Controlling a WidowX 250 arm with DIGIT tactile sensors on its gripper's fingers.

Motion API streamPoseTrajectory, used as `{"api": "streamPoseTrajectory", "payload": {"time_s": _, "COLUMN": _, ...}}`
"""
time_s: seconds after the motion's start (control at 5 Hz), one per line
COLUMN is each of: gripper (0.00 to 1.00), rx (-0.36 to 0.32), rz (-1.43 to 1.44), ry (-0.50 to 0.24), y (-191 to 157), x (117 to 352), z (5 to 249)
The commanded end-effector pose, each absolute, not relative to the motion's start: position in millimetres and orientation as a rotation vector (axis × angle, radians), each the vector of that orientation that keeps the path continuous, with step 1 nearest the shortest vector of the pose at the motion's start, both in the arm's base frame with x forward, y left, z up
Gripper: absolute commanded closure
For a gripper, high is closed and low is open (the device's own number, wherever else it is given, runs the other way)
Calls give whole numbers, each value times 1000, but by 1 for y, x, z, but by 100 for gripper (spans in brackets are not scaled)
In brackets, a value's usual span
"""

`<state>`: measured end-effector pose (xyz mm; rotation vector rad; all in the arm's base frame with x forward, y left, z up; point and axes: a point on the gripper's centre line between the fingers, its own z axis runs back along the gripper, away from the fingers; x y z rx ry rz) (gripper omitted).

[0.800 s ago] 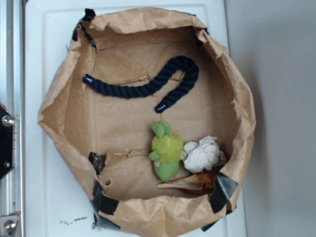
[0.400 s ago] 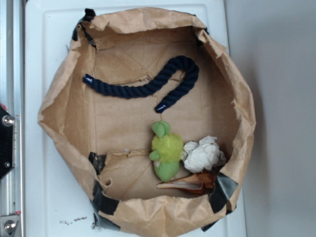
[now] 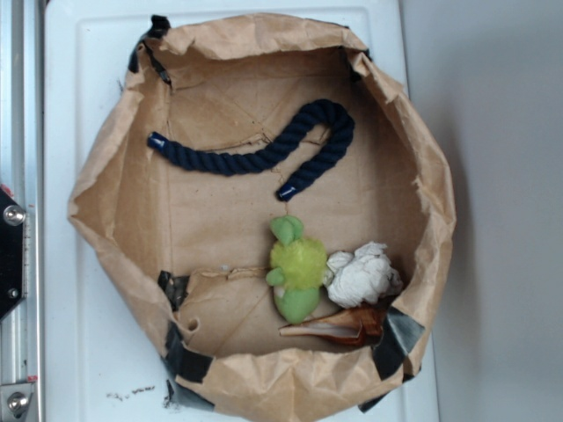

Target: Grab the blue rope.

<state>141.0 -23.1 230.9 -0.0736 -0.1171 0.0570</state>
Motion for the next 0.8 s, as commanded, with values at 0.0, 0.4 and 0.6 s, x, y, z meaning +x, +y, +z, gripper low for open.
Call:
{"api": "streamPoseTrajectory", "payload": {"time_s": 0.0, "gripper": 0, "rx": -38, "rz": -1, "ry": -198, "y": 6, "x": 163, "z": 224}}
{"api": "streamPoseTrajectory", "payload": {"time_s": 0.4, "gripper": 0, "rx": -18, "rz": -105, "ry": -182, "y": 7, "x": 211, "z": 210}}
{"api": "streamPoseTrajectory", "payload": {"time_s": 0.6, "gripper": 0, "rx": -10, "rz": -105, "ry": -190, "y": 11, "x": 249, "z": 202}}
